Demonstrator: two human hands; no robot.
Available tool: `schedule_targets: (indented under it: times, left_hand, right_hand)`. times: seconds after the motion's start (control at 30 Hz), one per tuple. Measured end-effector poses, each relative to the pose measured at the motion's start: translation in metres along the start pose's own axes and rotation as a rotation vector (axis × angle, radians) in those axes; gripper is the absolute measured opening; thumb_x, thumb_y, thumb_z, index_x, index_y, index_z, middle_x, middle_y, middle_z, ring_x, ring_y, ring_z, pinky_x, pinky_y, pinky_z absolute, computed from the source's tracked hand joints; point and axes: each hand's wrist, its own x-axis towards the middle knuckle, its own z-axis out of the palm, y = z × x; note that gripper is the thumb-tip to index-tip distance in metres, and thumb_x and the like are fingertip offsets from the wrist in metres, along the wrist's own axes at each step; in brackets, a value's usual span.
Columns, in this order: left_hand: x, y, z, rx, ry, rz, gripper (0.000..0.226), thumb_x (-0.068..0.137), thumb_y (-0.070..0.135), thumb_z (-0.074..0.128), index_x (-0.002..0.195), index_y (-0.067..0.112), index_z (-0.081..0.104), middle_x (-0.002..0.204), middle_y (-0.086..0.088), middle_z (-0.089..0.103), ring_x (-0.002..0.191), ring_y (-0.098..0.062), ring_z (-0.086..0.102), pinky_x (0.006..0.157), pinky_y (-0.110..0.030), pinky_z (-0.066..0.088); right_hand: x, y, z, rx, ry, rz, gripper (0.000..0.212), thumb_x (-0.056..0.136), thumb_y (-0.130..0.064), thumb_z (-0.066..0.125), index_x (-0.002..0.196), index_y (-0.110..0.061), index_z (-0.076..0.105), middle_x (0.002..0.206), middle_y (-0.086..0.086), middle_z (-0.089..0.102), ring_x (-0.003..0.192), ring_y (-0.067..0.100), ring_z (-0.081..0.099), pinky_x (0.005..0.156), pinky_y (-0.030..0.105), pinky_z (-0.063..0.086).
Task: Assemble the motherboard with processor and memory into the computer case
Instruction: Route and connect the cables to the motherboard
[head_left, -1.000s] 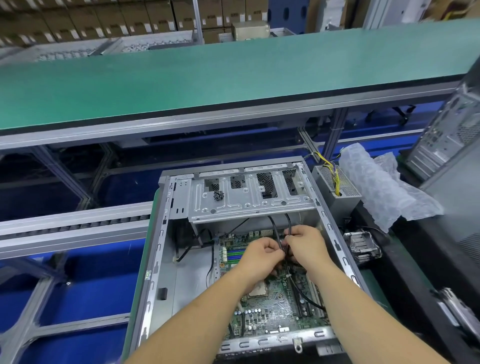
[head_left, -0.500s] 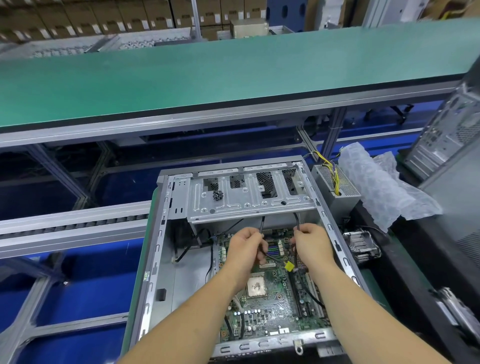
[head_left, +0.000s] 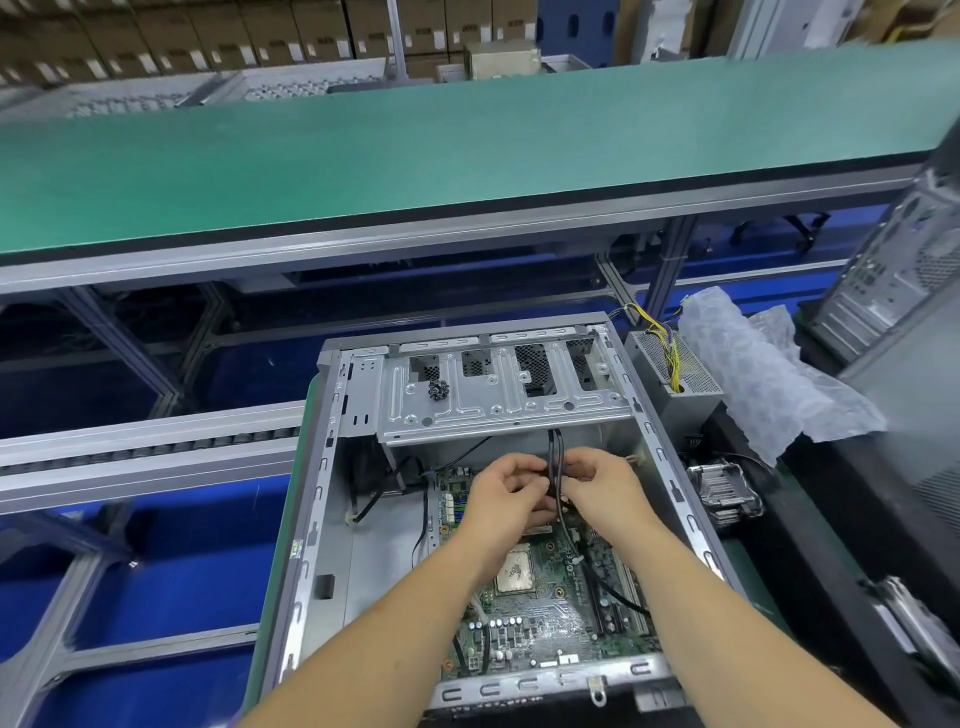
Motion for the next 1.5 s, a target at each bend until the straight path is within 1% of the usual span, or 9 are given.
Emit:
schedule_targets:
  times: [0.17, 0.33, 0.5, 0.67, 0.83, 1.0, 1.13, 1.3, 1.5]
  left_hand:
    - [-0.008, 0.009, 0.01, 0.092, -0.061, -0.027, 0.016, 0.096, 0.0, 0.052, 0.1, 0.014, 0.059, 0.085, -0.008, 0.066, 0.076, -0.02, 0.066, 0.075, -0.037, 0.058]
    - [-0.018, 0.016, 0.014, 0.961, -0.094, 0.823, 0.011, 0.084, 0.013, 0.053, 0.091, 0.019, 0.047, 0.087, 0.003, 0.044, 0.081, -0.015, 0.041, 0.072, -0.027, 0.038]
    - [-0.016, 0.022, -0.003, 1.224, -0.228, 1.031, 0.01, 0.083, 0.019, 0.057, 0.081, 0.01, 0.057, 0.08, -0.002, 0.051, 0.085, -0.023, 0.048, 0.089, -0.04, 0.043]
    - [-0.018, 0.019, 0.002, 1.485, -0.435, 1.268, 0.021, 0.085, 0.023, 0.056, 0.072, 0.008, 0.064, 0.073, -0.006, 0.056, 0.08, -0.027, 0.049, 0.089, -0.037, 0.039]
    - [-0.018, 0.011, 0.023, 1.832, -0.601, 0.92, 0.032, 0.096, 0.033, 0.046, 0.104, 0.011, 0.067, 0.095, -0.007, 0.071, 0.096, -0.028, 0.06, 0.103, -0.037, 0.035]
    - [-0.015, 0.011, 0.041, 1.959, -0.676, 0.748, 0.023, 0.098, 0.026, 0.051, 0.108, 0.013, 0.068, 0.108, -0.009, 0.071, 0.1, -0.03, 0.063, 0.097, -0.04, 0.042]
    - [-0.006, 0.013, 0.054, 1.499, -0.446, 0.294, 0.023, 0.091, 0.009, 0.051, 0.107, 0.005, 0.066, 0.105, -0.019, 0.067, 0.096, -0.038, 0.064, 0.075, -0.042, 0.051]
    - [-0.002, 0.005, 0.042, 0.757, -0.26, 0.125, 0.025, 0.086, 0.011, 0.057, 0.11, 0.015, 0.062, 0.097, -0.006, 0.069, 0.086, -0.02, 0.063, 0.07, -0.029, 0.048]
    - [-0.003, -0.004, 0.039, 0.767, -0.379, 0.083, 0.015, 0.09, -0.011, 0.049, 0.095, 0.0, 0.058, 0.083, -0.017, 0.061, 0.075, -0.011, 0.047, 0.062, -0.015, 0.04]
  right_hand:
    - [0.003, 0.001, 0.004, -0.131, -0.07, 0.032, 0.024, 0.091, -0.006, 0.051, 0.097, -0.014, 0.073, 0.09, 0.006, 0.071, 0.09, 0.026, 0.065, 0.078, 0.035, 0.05]
    - [0.0, 0.002, -0.002, -0.191, 0.091, 0.06, 0.024, 0.087, -0.014, 0.055, 0.064, -0.013, 0.06, 0.057, 0.002, 0.059, 0.057, 0.018, 0.051, 0.052, 0.028, 0.032]
    - [0.0, 0.003, -0.005, -0.144, 0.19, 0.048, 0.046, 0.092, -0.024, 0.067, 0.056, -0.016, 0.039, 0.048, -0.001, 0.036, 0.048, 0.015, 0.033, 0.047, 0.029, 0.024]
    - [0.004, 0.003, -0.006, -0.056, 0.231, 0.034, 0.034, 0.093, -0.023, 0.065, 0.07, 0.001, 0.057, 0.064, 0.018, 0.057, 0.056, 0.018, 0.047, 0.051, 0.026, 0.036]
    - [0.002, 0.004, -0.002, -0.107, 0.171, 0.011, 0.005, 0.091, -0.02, 0.062, 0.087, -0.018, 0.062, 0.081, -0.001, 0.066, 0.076, 0.016, 0.059, 0.06, 0.026, 0.039]
    - [0.003, 0.009, -0.002, -0.199, 0.205, -0.045, 0.04, 0.099, -0.022, 0.058, 0.064, -0.007, 0.047, 0.06, 0.008, 0.049, 0.058, 0.021, 0.044, 0.055, 0.033, 0.03]
    - [0.003, 0.009, -0.002, -0.233, 0.221, -0.038, 0.044, 0.099, -0.023, 0.057, 0.061, -0.002, 0.05, 0.06, 0.016, 0.053, 0.056, 0.023, 0.045, 0.053, 0.033, 0.029]
    - [0.007, 0.009, -0.001, -0.177, 0.249, -0.065, 0.047, 0.101, -0.024, 0.056, 0.057, -0.007, 0.05, 0.054, 0.007, 0.05, 0.052, 0.019, 0.045, 0.05, 0.031, 0.029]
    - [-0.008, -0.007, 0.0, -0.522, 0.106, -0.147, 0.045, 0.104, -0.027, 0.049, 0.062, -0.011, 0.055, 0.066, 0.005, 0.059, 0.067, 0.02, 0.058, 0.064, 0.032, 0.047]
